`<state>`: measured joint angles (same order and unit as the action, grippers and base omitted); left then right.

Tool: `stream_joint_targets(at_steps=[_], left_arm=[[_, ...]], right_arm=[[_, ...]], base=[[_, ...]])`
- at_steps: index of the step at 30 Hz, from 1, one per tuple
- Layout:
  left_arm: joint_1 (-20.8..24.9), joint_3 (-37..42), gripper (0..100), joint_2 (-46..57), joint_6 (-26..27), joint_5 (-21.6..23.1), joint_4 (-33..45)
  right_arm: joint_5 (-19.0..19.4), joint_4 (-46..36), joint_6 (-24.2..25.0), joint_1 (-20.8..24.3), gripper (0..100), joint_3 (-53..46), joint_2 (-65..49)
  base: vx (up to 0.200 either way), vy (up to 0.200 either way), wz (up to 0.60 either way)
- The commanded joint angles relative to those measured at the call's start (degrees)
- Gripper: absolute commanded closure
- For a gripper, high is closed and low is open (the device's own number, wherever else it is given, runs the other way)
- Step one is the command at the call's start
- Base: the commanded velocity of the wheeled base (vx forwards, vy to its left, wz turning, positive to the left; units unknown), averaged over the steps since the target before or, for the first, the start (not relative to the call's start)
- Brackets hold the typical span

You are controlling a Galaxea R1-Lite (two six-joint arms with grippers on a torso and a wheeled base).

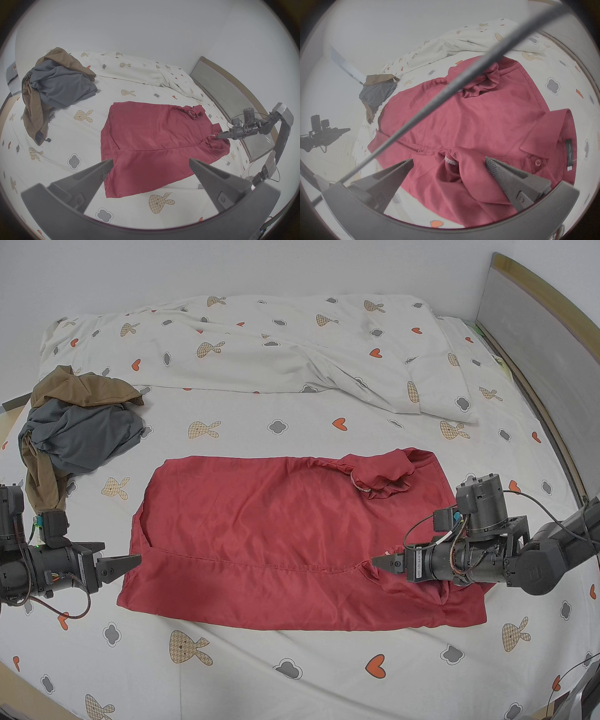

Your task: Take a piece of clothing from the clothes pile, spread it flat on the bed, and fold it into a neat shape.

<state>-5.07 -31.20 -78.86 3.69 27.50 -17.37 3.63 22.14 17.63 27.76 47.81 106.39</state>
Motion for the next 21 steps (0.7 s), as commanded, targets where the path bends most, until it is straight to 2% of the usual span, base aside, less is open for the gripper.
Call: stream_joint_targets(at_steps=[1, 9, 21], left_arm=[[0.0, 0.0, 0, -0.2, 0.0, 0.0, 0.0], [0.0, 0.1, 0, 0.0, 0.0, 0.0, 0.0], [0.0, 0.1, 0, 0.2, 0.0, 0.0, 0.0]], right_arm=[[0.3, 0.0, 0.5, 2.1, 0, -3.2, -4.6], [0.3, 0.0, 0.5, 4.9, 0, -6.3, -5.4], [0.8, 0.4, 0.6, 5.4, 0, -9.0, -0.9]], base=[[0.000, 0.000, 0.00], [0.000, 0.000, 0.00], [0.000, 0.000, 0.00]])
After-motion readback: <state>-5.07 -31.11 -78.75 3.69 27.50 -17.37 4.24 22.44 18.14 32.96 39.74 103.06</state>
